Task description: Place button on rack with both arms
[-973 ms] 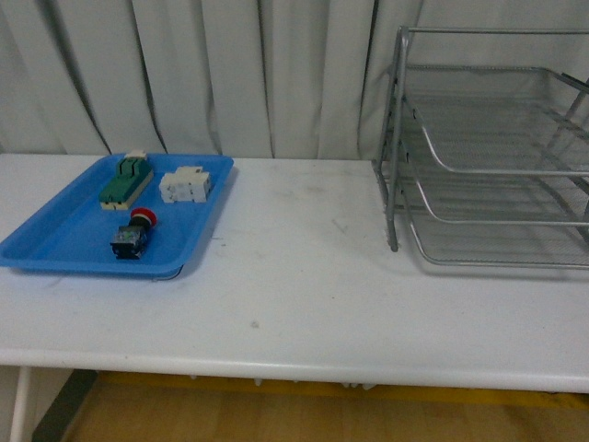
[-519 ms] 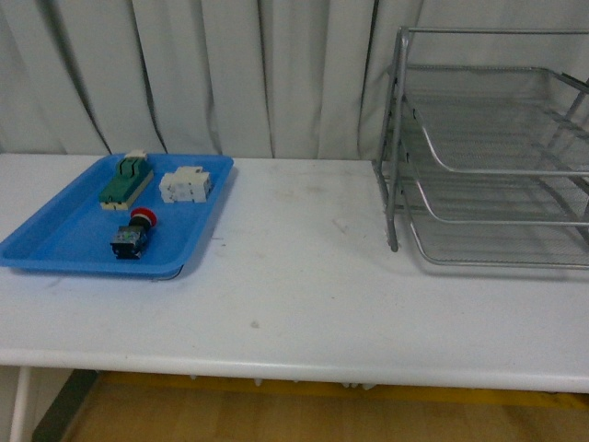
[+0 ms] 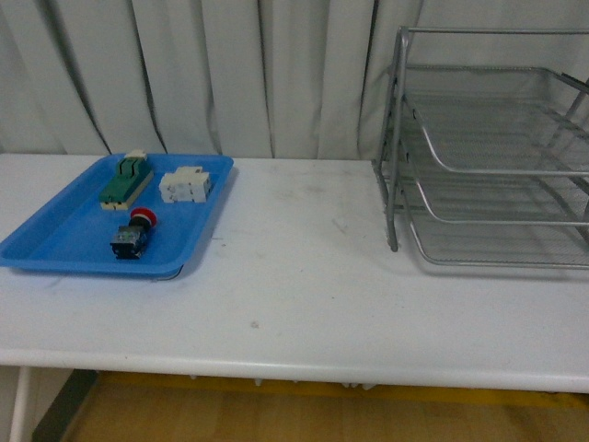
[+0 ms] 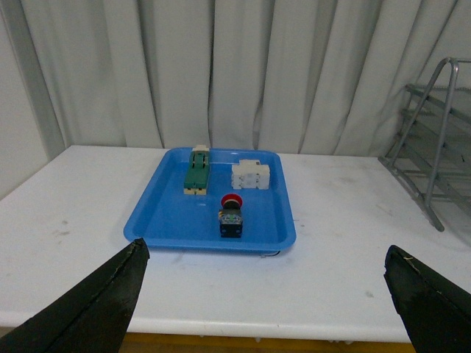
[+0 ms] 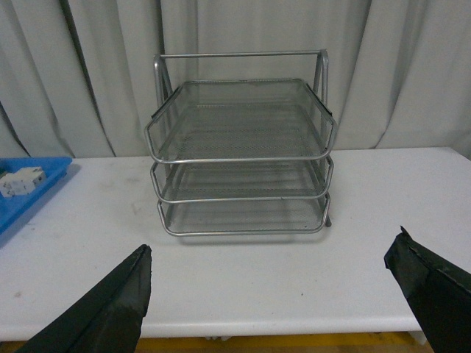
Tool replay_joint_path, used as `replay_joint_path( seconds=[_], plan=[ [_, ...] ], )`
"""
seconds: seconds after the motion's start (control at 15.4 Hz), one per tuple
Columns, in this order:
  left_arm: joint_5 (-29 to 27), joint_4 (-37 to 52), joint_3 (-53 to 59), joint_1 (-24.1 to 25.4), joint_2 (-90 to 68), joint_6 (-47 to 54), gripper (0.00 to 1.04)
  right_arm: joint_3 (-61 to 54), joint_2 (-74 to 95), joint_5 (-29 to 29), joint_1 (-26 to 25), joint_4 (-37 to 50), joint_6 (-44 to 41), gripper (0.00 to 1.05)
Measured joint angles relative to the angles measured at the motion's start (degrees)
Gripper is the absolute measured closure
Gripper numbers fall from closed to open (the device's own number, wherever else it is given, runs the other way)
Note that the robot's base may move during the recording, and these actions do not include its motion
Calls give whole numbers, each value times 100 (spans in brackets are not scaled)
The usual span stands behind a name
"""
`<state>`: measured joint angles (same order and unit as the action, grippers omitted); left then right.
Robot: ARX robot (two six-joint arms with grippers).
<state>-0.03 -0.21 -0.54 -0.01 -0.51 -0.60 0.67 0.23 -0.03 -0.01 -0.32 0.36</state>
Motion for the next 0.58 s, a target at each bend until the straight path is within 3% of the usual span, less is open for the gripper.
replay_joint_path(
  seconds=[0.26,0.32,0.45,0.58],
  plan=[
    [0,0,0,0,0,0,7,28,63,-59,-52,-107,129,6],
    [0,-2,0,0,0,0,7,39,420,-365,-243,138,402,6],
    [2,0,0,0,0,0,7,437,2334,-1117,-1266,1738,1325,6],
    [2,0,0,0,0,0,7,1130,4009,-1655,-1934,3143,1672,6]
  ],
)
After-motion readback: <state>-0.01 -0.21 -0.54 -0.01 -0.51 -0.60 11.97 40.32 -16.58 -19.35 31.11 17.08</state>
